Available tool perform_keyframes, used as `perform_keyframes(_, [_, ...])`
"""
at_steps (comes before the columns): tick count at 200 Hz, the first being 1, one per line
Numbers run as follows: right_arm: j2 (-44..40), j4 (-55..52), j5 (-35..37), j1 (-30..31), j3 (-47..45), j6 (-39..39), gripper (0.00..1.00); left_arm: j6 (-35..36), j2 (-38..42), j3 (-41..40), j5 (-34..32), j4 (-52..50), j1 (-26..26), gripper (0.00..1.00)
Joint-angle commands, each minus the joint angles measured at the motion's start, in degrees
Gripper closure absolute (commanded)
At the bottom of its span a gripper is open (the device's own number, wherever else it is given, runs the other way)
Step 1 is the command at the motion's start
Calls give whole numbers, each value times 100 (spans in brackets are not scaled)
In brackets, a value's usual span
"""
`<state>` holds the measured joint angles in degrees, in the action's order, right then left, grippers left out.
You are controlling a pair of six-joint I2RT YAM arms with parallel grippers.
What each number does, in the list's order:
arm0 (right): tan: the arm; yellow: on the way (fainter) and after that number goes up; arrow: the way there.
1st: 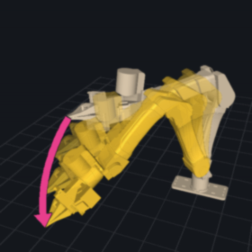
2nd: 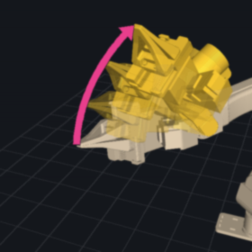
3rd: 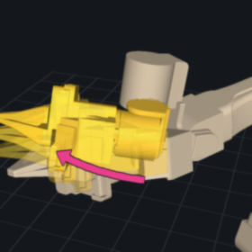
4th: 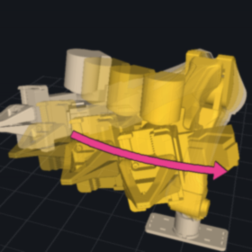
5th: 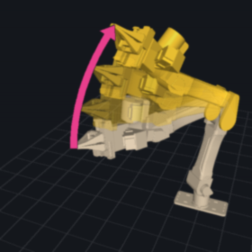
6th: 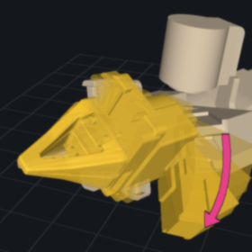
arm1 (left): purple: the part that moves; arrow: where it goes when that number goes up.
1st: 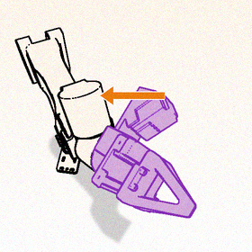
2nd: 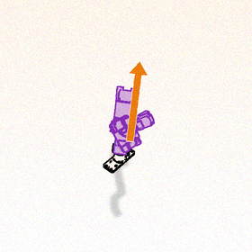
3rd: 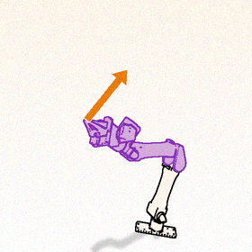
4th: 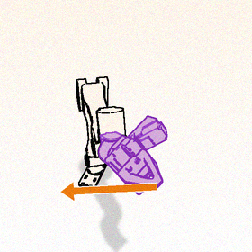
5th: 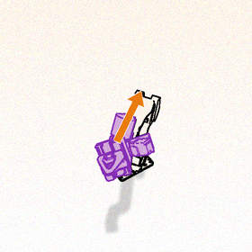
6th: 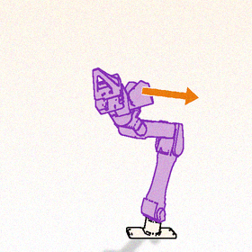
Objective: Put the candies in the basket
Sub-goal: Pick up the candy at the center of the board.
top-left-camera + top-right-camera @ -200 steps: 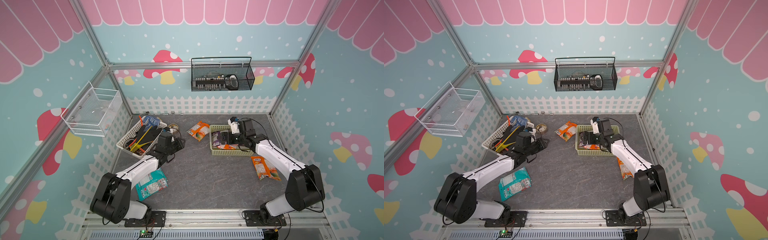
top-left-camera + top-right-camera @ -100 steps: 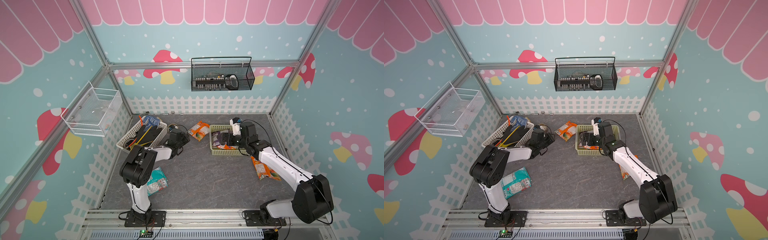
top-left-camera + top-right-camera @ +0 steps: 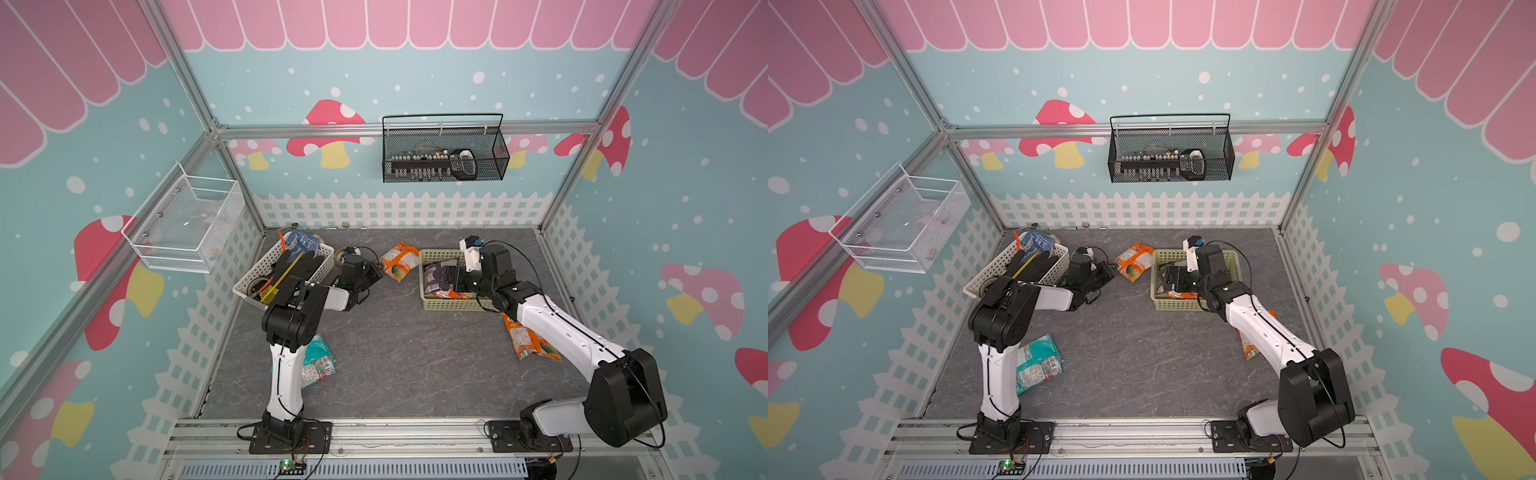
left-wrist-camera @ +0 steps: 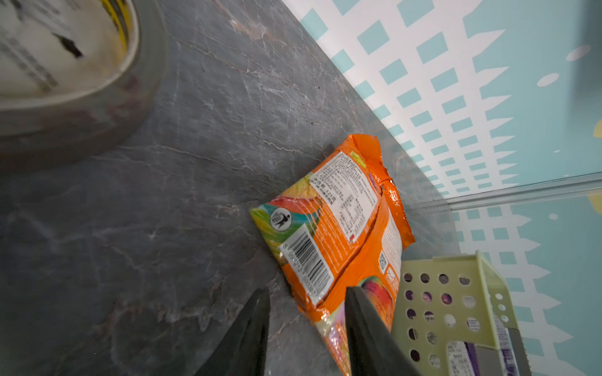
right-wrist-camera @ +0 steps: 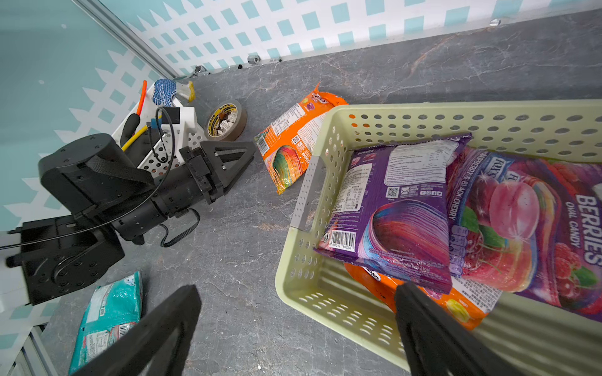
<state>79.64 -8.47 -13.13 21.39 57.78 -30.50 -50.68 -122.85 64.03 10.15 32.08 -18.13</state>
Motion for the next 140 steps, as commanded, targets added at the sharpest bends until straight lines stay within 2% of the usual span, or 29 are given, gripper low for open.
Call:
perform_keyframes(1, [11, 143, -91, 10, -106, -87, 1, -267, -307, 170, 169, 290, 21, 59])
perform_keyframes(18, [25, 144, -103, 15, -117, -88, 1, -421, -492, 302, 313, 423, 54, 65])
perform_keyframes(48, [-66, 135, -58, 15, -135, -5, 1, -541, -366, 133, 411, 585, 150, 100])
perform_keyframes(85, [-132, 195, -16, 132, -81, 308, 1, -384, 406, -332, 563, 345, 398, 100])
perform_keyframes(121, [268, -58, 1298, 976, 478, 1014, 1, -356, 1284, -650, 778, -132, 539, 100])
perform_keyframes(140, [738, 39, 1856, 1488, 822, 1686, 1, -444, 1616, -730, 1003, -422, 531, 100])
